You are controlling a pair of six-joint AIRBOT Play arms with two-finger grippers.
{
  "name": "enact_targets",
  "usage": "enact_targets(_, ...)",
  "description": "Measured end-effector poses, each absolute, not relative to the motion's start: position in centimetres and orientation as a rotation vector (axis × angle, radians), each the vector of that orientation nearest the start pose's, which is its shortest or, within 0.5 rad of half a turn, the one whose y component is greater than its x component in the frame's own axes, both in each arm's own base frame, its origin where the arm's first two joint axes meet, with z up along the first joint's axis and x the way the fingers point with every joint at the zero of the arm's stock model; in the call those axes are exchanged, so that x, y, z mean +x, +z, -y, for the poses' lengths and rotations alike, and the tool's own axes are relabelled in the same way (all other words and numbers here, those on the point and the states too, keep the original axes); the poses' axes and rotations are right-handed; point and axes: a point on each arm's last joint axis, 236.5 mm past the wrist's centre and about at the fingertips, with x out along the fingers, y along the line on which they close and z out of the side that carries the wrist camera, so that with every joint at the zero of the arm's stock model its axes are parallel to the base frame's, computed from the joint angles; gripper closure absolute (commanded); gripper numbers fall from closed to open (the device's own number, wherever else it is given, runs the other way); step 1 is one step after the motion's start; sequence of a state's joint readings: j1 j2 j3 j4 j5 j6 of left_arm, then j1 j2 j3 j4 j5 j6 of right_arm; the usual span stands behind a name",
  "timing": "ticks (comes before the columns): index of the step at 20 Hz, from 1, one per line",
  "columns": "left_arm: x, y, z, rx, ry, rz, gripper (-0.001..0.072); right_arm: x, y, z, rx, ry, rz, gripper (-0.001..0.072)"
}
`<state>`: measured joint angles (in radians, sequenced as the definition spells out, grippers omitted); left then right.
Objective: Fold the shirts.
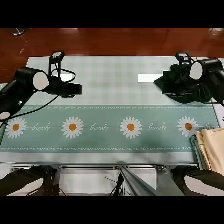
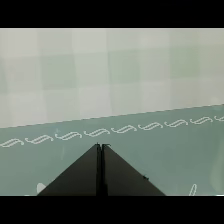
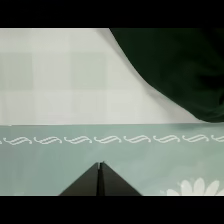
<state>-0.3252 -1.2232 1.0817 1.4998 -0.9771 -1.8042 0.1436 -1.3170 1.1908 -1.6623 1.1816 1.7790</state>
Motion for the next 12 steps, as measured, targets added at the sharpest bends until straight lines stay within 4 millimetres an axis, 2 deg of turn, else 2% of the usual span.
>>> enact_targets(6,37.6,1.7,14.1,-0.092,-0.188,-1.149,0.0684,39.0,0.5,-3.7,0.003,-0.057,-1.271,0.0693)
enact_targets(8,37.7,1.7,14.2,-0.093,-0.189,-1.145,0.0679,39.8,0.8,-3.6,-0.002,-0.054,-1.235,0.0685)
enact_targets(9,38.0,1.9,14.3,-0.097,-0.191,-1.129,0.0511,40.5,1.1,-3.4,-0.013,-0.056,-1.205,0.0504)
enact_targets(10,38.5,2.2,14.4,-0.102,-0.194,-1.105,0.0017,41.4,1.5,-3.0,-0.038,-0.063,-1.163,0.0081)
enact_targets(12,39.6,2.8,14.6,-0.106,-0.198,-1.051,0.0003,43.7,2.7,-1.6,-0.111,-0.089,-1.053,0.0093)
